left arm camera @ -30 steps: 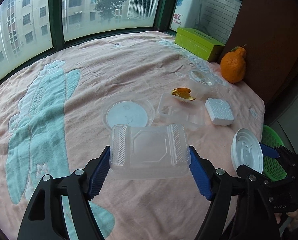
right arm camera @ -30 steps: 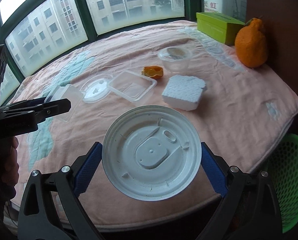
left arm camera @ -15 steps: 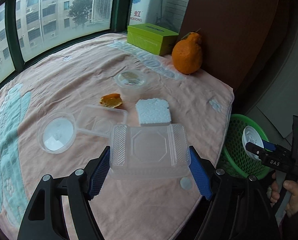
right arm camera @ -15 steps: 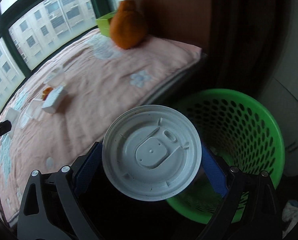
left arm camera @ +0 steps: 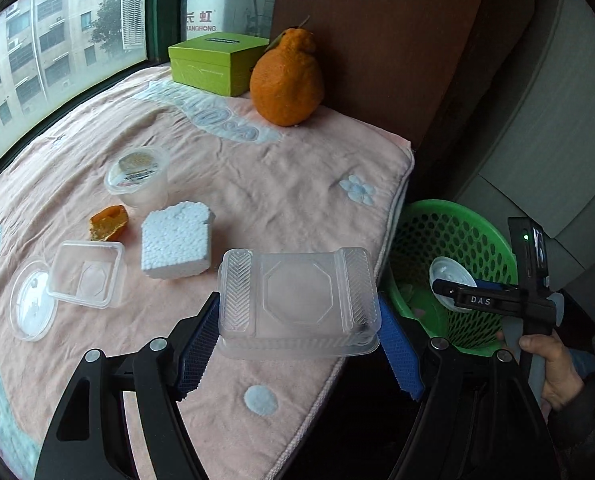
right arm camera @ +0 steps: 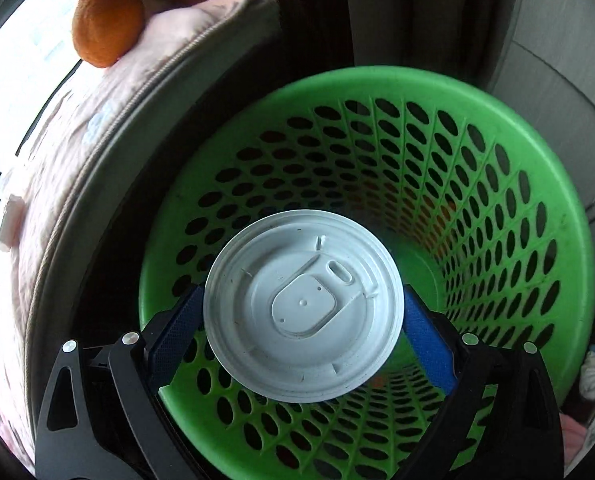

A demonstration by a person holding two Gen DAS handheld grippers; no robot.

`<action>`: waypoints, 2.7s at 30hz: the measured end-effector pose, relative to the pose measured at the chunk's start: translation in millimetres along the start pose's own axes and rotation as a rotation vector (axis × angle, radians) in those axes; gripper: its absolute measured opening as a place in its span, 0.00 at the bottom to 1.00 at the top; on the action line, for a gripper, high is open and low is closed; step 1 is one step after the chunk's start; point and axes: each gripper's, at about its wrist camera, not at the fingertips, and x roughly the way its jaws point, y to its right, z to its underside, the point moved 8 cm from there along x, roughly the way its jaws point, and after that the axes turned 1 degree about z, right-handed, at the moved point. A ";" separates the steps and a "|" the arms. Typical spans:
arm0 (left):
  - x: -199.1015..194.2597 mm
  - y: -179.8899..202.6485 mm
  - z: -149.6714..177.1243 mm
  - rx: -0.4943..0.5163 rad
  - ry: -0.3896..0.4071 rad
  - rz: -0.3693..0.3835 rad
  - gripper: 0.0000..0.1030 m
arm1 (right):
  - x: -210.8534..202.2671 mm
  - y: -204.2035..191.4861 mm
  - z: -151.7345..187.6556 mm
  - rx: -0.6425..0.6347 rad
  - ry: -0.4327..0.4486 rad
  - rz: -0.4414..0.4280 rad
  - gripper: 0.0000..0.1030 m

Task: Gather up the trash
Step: 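Drop the white lid into the green basket while the left tool drops the clear container in, then return both tools to the window seat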

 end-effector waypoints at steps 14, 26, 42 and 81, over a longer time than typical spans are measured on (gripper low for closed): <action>30.8 45.0 -0.4 0.061 -0.053 0.052 0.70 | -36.3 7.1 -17.4 0.012 0.091 -0.048 0.95; 67.4 113.3 0.5 0.156 -0.113 0.099 0.70 | -124.3 24.6 -4.8 -0.048 0.277 0.011 0.95; 116.3 186.2 30.3 0.214 -0.233 0.194 0.79 | -146.7 72.4 12.2 0.055 0.323 0.026 0.95; -21.0 -117.5 34.5 -0.259 -0.012 -0.200 0.78 | -122.2 -172.7 -3.7 -0.308 0.258 -0.207 0.95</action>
